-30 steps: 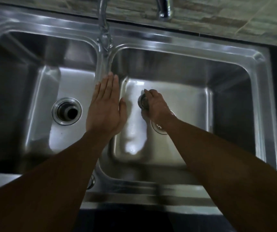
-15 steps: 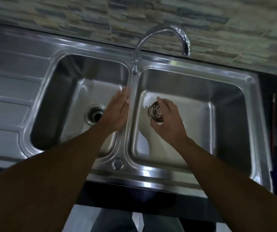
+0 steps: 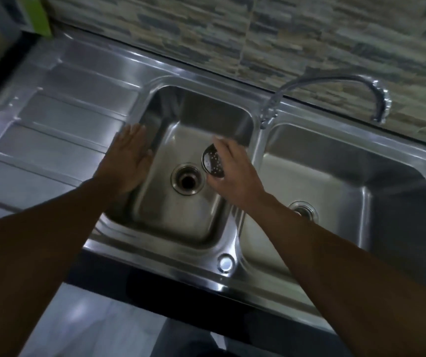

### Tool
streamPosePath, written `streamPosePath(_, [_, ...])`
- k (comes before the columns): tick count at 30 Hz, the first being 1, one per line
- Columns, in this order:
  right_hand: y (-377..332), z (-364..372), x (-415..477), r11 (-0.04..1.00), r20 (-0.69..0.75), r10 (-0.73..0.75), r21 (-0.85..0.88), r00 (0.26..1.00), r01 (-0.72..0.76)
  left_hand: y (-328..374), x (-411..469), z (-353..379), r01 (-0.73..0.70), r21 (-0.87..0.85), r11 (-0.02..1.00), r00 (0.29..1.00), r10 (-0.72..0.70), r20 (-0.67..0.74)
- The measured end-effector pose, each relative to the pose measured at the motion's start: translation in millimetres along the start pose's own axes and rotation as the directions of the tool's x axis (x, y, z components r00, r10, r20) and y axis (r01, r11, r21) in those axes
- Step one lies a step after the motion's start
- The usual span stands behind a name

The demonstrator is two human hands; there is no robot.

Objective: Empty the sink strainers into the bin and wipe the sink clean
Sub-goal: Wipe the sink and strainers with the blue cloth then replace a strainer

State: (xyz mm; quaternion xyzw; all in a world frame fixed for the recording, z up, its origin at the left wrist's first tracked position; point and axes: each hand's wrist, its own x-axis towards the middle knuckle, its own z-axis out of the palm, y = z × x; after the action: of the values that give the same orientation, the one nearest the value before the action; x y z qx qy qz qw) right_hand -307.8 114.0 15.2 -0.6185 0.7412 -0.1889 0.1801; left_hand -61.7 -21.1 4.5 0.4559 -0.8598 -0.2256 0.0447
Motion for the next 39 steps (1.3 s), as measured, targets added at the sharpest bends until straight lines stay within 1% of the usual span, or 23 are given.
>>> streamPosePath(5, [0.4,52.9,21.1,1.000,0.128,0.000,-0.015,0.992,0.002,-47.9,-6.3,-3.5,-0.073,0.017,0.997,0.997,0.073,0.027])
streamPosePath(8, [6.8,79.5,30.8,1.000,0.184,0.004,-0.007,0.983,-0.003,-55.3,-8.8,7.7,-0.095,0.146,0.985,0.995,0.098,-0.011])
streamPosePath(10, [11.5,93.9,36.8,1.000,0.203,0.022,0.002,0.979,-0.023,-55.7,-7.4,14.3,-0.079,0.239,0.968,0.994,0.096,-0.061])
streamPosePath(12, [16.2,105.9,42.7,0.999,0.230,0.034,-0.001,0.973,-0.035,-57.4,-4.6,17.9,-0.070,0.279,0.958,0.990,0.100,-0.095])
streamPosePath(16, [21.0,125.7,51.2,0.997,0.289,0.070,0.012,0.955,-0.077,-58.1,-3.1,20.0,-0.078,0.269,0.960,0.984,0.118,-0.136])
streamPosePath(19, [20.2,138.8,54.5,0.993,0.295,0.102,0.020,0.950,-0.113,-56.2,-3.0,20.0,-0.077,0.258,0.963,0.980,0.120,-0.156])
streamPosePath(22, [18.7,149.3,53.8,0.995,0.300,0.083,0.033,0.950,-0.098,-57.0,-3.5,21.0,-0.075,0.258,0.963,0.979,0.121,-0.166])
streamPosePath(24, [18.7,155.6,52.8,0.995,0.290,0.088,0.011,0.953,-0.095,-56.6,-3.6,21.0,-0.077,0.257,0.963,0.978,0.123,-0.169])
streamPosePath(30, [20.5,169.6,54.2,0.986,0.269,0.115,-0.152,0.956,-0.075,-53.2,-3.8,18.8,-0.082,0.245,0.966,0.977,0.126,-0.170])
streamPosePath(34, [23.5,175.0,51.5,0.988,0.284,0.102,-0.143,0.953,-0.063,-52.3,-4.9,17.8,-0.088,0.247,0.965,0.975,0.135,-0.180])
streamPosePath(39, [27.6,179.0,49.9,0.988,0.308,0.126,-0.122,0.943,-0.092,-52.9,-4.6,16.7,-0.081,0.258,0.963,0.981,0.123,-0.151])
